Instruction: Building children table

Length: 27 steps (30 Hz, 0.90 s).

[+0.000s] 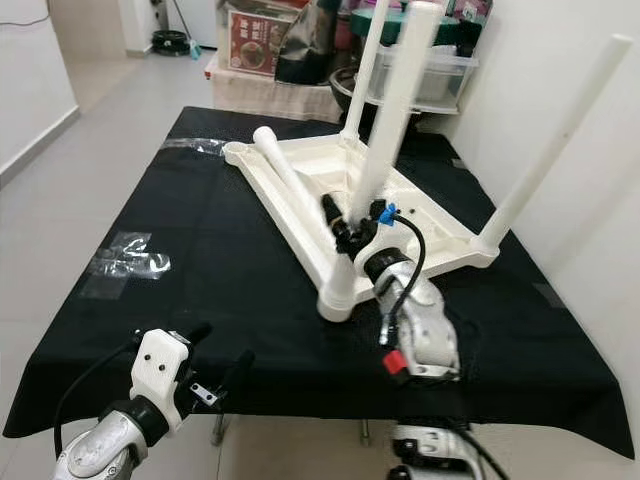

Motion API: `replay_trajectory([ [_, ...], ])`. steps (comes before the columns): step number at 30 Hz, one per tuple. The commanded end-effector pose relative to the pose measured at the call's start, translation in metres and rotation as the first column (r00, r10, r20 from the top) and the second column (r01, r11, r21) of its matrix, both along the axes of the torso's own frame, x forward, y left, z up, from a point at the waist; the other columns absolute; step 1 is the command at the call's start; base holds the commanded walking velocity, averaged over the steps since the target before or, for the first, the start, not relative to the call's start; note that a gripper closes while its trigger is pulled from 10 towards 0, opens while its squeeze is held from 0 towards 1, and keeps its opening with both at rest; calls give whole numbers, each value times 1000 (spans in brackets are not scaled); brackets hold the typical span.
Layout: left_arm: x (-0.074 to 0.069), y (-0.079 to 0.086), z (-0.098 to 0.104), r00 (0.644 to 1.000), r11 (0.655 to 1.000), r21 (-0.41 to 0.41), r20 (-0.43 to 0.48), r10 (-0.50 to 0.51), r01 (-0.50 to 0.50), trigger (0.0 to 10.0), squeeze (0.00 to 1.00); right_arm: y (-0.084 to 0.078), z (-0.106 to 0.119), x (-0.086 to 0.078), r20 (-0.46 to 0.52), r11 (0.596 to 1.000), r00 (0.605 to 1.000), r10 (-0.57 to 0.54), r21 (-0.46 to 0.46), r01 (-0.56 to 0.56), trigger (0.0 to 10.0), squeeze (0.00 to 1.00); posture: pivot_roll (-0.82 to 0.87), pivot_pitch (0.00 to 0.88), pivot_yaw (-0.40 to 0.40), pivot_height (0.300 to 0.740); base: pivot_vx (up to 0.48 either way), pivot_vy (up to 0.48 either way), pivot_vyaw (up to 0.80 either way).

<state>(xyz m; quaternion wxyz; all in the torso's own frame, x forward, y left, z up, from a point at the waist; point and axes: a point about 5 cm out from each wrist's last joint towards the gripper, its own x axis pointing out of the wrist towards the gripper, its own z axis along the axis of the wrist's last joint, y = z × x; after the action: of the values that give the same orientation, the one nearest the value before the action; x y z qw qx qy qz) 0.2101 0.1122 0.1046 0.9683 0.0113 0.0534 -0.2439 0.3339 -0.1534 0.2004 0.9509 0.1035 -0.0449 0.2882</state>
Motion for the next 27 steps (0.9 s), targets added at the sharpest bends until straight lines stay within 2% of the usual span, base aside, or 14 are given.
replay_trajectory([
  [1, 0, -1, -4, 1000, 1000, -8, -20, -2, 2, 10000, 0, 9, -4, -8, -37, 979, 978, 205, -7, -206, 10000, 0, 115, 0, -141, 740, 0, 0, 0],
  [3, 0, -1, -4, 1000, 1000, -8, -20, -2, 2, 10000, 0, 9, -4, -8, -37, 979, 978, 205, -7, -206, 10000, 0, 115, 0, -141, 740, 0, 0, 0],
  [5, 0, -2, -4, 1000, 1000, -7, -19, -2, 2, 10000, 0, 12, -7, -16, -77, 915, 913, 400, -18, -402, 10000, 0, 117, 0, -141, 740, 0, 0, 0],
  [7, 0, -2, -4, 1000, 1000, -7, -19, -2, 2, 10000, 0, 12, -7, -16, -77, 915, 913, 400, -18, -402, 10000, 0, 117, 0, -141, 740, 0, 0, 0],
  [8, 0, -2, -4, 1000, 1000, -7, -19, -2, 2, 10000, 0, 15, -9, -22, -89, 862, 860, 503, -26, -507, 10000, 0, 121, 0, -146, 740, 0, 0, 0],
  [9, 0, -2, -4, 1000, 1000, -7, -19, -2, 2, 10000, 0, 15, -9, -22, -89, 862, 860, 503, -26, -507, 10000, 0, 121, 0, -146, 740, 0, 0, 0],
  [10, 0, -2, -5, 1000, 1000, -7, -20, -3, 3, 10000, 0, 18, -12, -24, -92, 819, 820, 565, -58, -571, 10000, 0, 125, 0, -151, 740, 0, 0, 0],
  [15, -1, -3, -6, 1000, 1000, -7, -20, -2, 2, 10000, 0, 31, -11, -7, -59, 832, 840, 539, -118, -542, 10000, 0, 128, 0, -155, 740, 0, 0, 0],
  [16, -2, -3, -6, 1000, 1000, -7, -21, -2, 2, 10000, 0, 34, -9, -2, -42, 852, 859, 510, -111, -511, 4039, 0, 128, 0, -152, 740, 0, 0, 0],
  [17, -2, -3, -6, 1000, 1000, -7, -21, -2, 2, 10000, 0, 34, -9, -2, -42, 852, 859, 510, -111, -511, 4039, 0, 128, 0, -152, 740, 0, 0, 0],
  [18, -2, -3, -6, 1000, 1000, -7, -21, -4, 4, 10000, 0, 36, -9, 3, -29, 883, 890, 455, -116, -455, 0, 0, 128, 0, -152, 740, 0, 0, 0],
  [24, -3, -3, -7, 1000, 1000, -8, -24, -7, 7, 10000, 0, 35, -16, 6, -27, 934, 943, 330, -137, -331, 0, 0, 124, 0, -149, 740, 0, 0, 0],
  [26, -2, -3, -7, 1000, 1000, -8, -24, -8, 8, 10000, 0, 29, -26, 6, -58, 979, 986, 154, -130, -160, 0, 0, 121, 0, -151, 740, 0, 0, 0],
  [27, -2, -3, -7, 1000, 1000, -8, -24, -8, 8, 10000, 0, 29, -26, 6, -58, 979, 986, 154, -130, -160, 0, 0, 121, 0, -151, 740, 0, 0, 0],
])
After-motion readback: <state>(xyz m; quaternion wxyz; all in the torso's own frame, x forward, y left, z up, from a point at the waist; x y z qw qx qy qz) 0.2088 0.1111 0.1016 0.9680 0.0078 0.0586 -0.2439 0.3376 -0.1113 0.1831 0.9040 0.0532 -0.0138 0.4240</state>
